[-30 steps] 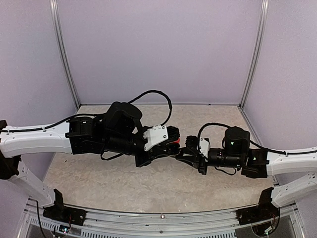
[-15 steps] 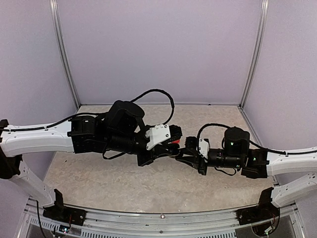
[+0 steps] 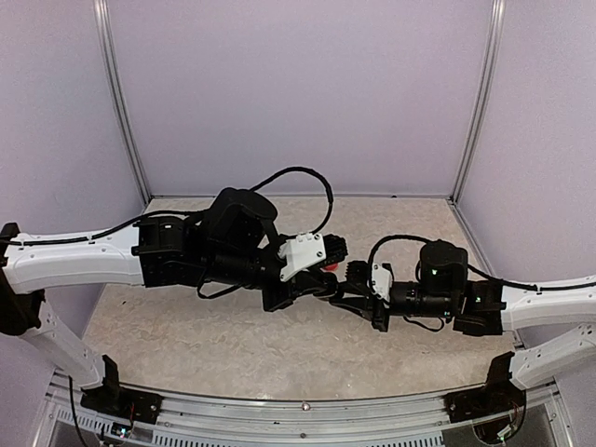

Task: Insert the wireless bluetooth earbuds into the charging case
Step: Insert the right earbud into the right side groove of the charging case.

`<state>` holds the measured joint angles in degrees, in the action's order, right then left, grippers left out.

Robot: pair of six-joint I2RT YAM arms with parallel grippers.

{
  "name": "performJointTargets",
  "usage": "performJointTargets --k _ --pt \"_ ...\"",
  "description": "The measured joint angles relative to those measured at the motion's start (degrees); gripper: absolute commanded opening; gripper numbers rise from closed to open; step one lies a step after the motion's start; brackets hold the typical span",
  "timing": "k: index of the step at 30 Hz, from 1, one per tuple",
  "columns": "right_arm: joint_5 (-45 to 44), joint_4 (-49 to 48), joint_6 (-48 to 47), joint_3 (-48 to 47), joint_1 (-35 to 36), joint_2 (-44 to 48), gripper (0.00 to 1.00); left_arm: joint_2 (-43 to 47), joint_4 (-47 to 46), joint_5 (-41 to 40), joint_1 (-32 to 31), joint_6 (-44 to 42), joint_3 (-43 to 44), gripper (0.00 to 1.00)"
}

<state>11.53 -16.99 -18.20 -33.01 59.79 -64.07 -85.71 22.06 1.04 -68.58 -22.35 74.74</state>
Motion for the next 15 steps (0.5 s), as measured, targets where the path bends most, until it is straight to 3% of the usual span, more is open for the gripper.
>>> performJointTargets --k 15 --pt "-0.8 0.0 0.0 0.0 0.1 0.0 0.0 0.5 0.3 -0.1 -0.2 -0.2 -0.1 0.21"
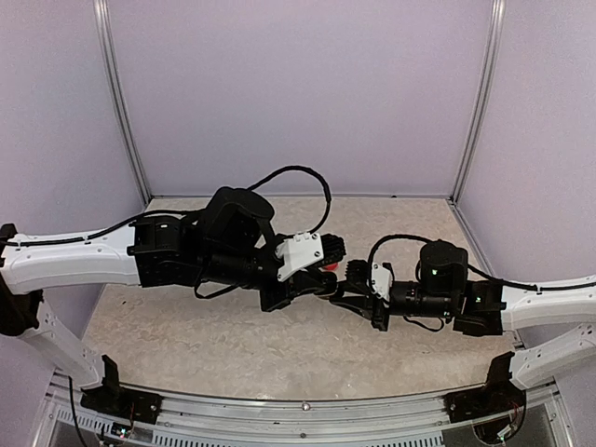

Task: Insert the wireless bluetooth earbuds into the charging case
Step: Insert the right earbud into the right side groove of the charging case.

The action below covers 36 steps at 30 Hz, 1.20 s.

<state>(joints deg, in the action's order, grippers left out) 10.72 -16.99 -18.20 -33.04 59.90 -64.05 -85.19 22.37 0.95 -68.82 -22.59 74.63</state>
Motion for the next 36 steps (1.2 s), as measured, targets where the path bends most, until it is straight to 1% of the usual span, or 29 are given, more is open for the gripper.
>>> performJointTargets --k 8,15,23,36 --pt "-1.8 0.0 0.0 0.0 0.0 0.0 0.0 2.1 0.9 -0.2 -0.1 0.0 -0.1 0.21" --pt "-2.0 0.1 0.0 0.0 0.0 0.2 0.0 2.1 2.1 -0.5 -0.5 0.0 -0.1 0.21" --pt "-1.3 0.3 0.0 -0.3 0.0 0.2 0.0 1.3 2.6 -2.7 -0.7 0.0 -0.1 0.21" --pt "-0.9 0.8 -0.2 -1.0 0.3 0.2 0.0 0.3 2.9 -2.9 -0.7 -0.2 -0.1 0.21"
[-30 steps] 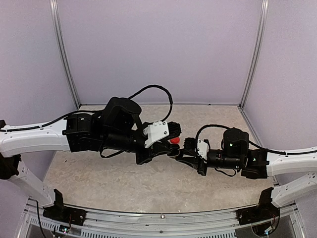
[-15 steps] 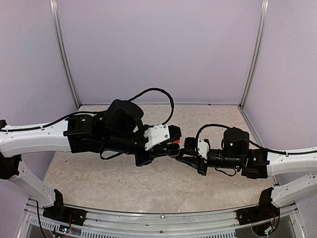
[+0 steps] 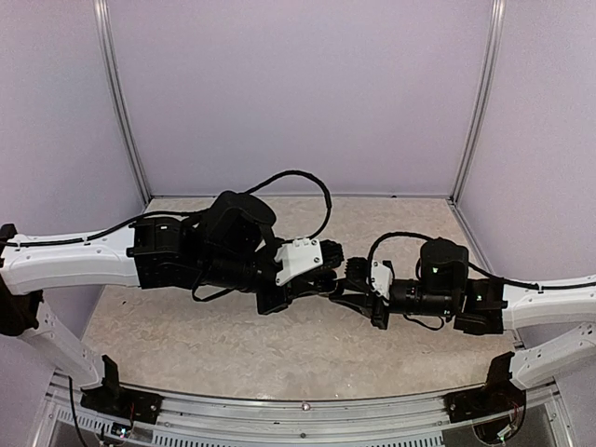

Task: Insert the wireless bluetooth earbuds into the charging case
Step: Insert the right earbud into the right side groove of the charging case.

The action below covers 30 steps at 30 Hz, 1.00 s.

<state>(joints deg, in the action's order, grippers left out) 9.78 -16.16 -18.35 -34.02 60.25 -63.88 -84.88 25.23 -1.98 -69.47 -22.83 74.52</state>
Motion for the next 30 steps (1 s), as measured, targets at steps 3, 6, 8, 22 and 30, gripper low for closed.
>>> performJointTargets --k 3,6,8,22,30 --pt "-0.2 0.1 -0.1 0.0 0.1 -0.3 0.0 -0.1 0.2 0.0 0.0 0.0 0.0 0.21" --pt "-0.6 0.2 -0.2 0.0 0.3 -0.7 0.0 -0.2 0.2 0.0 0.0 -0.1 0.0 0.21" --pt "-0.8 0.4 -0.2 0.0 0.5 -0.8 0.0 -0.2 0.2 0.0 0.0 -0.2 0.0 0.21" --pt "-1.3 0.5 -0.2 0.0 0.7 -0.8 0.0 -0.2 0.3 0.0 -0.4 -0.1 0.0 0.21" --pt "-1.3 0.5 -0.2 0.0 0.8 0.6 0.0 0.7 0.3 0.3 -0.8 -0.1 0.0 0.21"
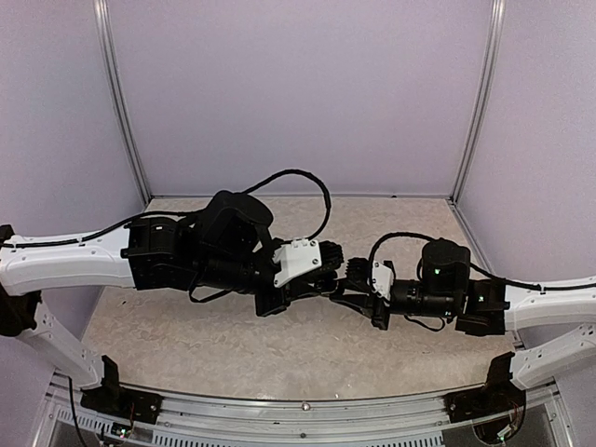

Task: Insert the wireless bluetooth earbuds into the charging case
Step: Insert the right earbud into the right side groove of the charging case.

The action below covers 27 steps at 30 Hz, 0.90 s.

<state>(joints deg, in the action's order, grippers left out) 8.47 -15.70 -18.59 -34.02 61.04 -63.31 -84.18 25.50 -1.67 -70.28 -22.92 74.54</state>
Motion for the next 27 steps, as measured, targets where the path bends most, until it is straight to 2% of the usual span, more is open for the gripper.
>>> performJointTargets --k 27 --pt "1.2 0.0 -0.3 0.0 0.0 1.0 0.0 1.2 0.2 0.2 -0.5 -0.1 0.0 0.2"
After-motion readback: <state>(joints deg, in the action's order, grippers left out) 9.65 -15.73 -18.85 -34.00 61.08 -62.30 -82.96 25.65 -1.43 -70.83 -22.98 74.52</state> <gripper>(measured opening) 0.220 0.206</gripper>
